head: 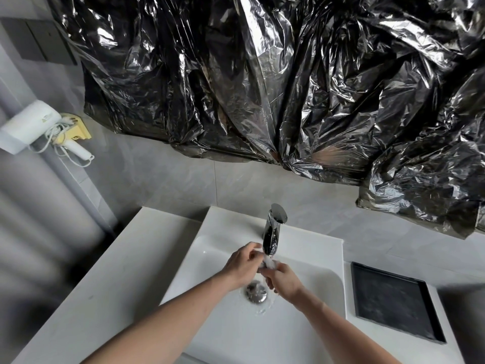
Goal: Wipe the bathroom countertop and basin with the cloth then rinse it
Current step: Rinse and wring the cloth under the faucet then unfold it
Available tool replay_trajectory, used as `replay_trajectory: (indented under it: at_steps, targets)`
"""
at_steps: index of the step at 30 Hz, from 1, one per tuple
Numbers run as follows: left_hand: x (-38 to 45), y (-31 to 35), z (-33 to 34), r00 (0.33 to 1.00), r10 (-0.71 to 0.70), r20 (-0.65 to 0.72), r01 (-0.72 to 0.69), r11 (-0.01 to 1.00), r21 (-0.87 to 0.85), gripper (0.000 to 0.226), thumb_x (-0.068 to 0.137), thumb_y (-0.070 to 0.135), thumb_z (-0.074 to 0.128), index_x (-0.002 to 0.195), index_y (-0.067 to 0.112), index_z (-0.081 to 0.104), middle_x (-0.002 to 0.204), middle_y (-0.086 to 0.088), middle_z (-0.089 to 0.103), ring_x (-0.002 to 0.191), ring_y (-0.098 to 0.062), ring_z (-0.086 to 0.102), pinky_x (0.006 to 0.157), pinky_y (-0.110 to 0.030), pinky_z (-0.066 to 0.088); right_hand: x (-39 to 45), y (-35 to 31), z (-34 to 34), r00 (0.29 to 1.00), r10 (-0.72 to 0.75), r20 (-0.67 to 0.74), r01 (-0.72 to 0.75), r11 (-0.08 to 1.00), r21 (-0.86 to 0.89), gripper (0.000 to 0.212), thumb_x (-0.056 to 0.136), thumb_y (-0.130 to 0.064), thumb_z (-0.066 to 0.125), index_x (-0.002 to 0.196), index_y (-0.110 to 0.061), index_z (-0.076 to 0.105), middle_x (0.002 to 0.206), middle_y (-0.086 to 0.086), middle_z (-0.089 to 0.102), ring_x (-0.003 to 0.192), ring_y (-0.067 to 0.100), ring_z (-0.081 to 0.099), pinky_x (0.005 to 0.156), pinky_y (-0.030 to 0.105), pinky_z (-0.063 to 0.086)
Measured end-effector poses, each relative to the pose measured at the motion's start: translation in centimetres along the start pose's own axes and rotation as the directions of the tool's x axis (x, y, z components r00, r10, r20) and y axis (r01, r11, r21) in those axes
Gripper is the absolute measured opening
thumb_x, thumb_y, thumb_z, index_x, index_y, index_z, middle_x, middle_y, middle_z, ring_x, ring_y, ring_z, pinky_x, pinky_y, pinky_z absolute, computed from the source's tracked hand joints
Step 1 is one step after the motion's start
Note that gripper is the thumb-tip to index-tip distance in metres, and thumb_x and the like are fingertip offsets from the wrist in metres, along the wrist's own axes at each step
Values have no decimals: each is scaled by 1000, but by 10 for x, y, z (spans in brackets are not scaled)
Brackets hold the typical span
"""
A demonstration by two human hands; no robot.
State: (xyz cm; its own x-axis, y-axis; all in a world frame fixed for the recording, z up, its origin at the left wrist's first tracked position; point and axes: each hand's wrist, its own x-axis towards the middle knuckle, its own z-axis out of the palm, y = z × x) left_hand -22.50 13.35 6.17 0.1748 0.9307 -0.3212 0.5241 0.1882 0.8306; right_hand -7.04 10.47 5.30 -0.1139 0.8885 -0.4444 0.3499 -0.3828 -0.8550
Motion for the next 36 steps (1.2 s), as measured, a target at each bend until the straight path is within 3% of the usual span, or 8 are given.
replay_trajectory:
  at_steps: [3, 6, 13, 17, 20, 26, 31, 36]
  targets:
    - [2, -9, -3, 999, 43, -21, -42, 998, 44, 16, 92, 33, 59, 102, 25, 68, 88, 8, 70, 84, -19, 68, 78, -36, 58, 1, 0, 0, 1000, 8, 9, -8, 999, 46, 8, 91, -19, 65, 87, -12, 63, 72, 4, 57, 64, 17, 51, 49, 22, 40]
    - [2, -9, -6, 996, -26, -90, 37, 992, 123, 23, 89, 45, 64, 81, 23, 65, 75, 6, 71, 76, -21, 71, 74, -37, 58, 1, 3, 3, 1000, -7, 4, 7, 999, 54, 24, 90, -6, 67, 107, -9, 50, 86, 5, 63, 70, 16, 58, 52, 24, 47]
    - [2, 6, -8, 977, -85, -195, 123, 974, 192, 58, 91, 56, 57, 54, 13, 46, 51, 3, 52, 62, -26, 53, 59, -31, 42, 8, 10, 8, 997, -80, -20, 79, 995, -65, 41, 75, -39, 75, 94, -4, 65, 77, 5, 70, 71, 12, 65, 72, 36, 54]
    - [5, 6, -10, 984, -72, -163, 97, 984, 150, 31, 92, 47, 55, 72, 24, 62, 82, 4, 70, 82, -26, 65, 69, -31, 48, 7, 4, 5, 998, -24, -58, 21, 999, -50, 28, 87, -29, 68, 98, -4, 64, 68, 1, 67, 54, 12, 59, 59, 34, 51]
    - [3, 0, -15, 994, -40, -99, 50, 994, 98, 17, 94, 32, 59, 85, 29, 72, 90, 11, 73, 86, -19, 71, 79, -33, 57, 2, 0, 2, 997, -11, -70, 8, 999, -48, 19, 97, -19, 62, 109, -5, 67, 87, 8, 73, 50, -1, 56, 50, 17, 44]
    - [-5, 25, -32, 939, 147, -310, -89, 977, 195, 14, 93, 29, 59, 100, 31, 72, 96, 17, 70, 81, -9, 64, 77, -24, 51, 4, -1, 7, 998, 6, -64, -4, 1000, 30, 15, 95, -26, 68, 98, -12, 69, 68, -6, 60, 42, -1, 48, 44, 14, 37]
    - [-7, 69, -38, 847, 509, -154, -429, 825, 368, 50, 89, 10, 52, 131, 35, 57, 134, 19, 51, 117, -3, 54, 100, -22, 44, 9, 3, 13, 994, 45, -104, -53, 996, -73, 29, 87, -48, 70, 87, -19, 70, 68, -6, 70, 54, 5, 61, 59, 28, 53]
    - [-5, 85, -35, 843, 527, 103, -492, 682, 541, 75, 82, 0, 44, 150, 32, 40, 158, 15, 30, 140, -14, 35, 115, -34, 34, 3, 3, 16, 997, 44, -70, -51, 994, -97, 30, 90, -47, 70, 87, -18, 63, 71, -2, 73, 46, 2, 54, 51, 20, 43]
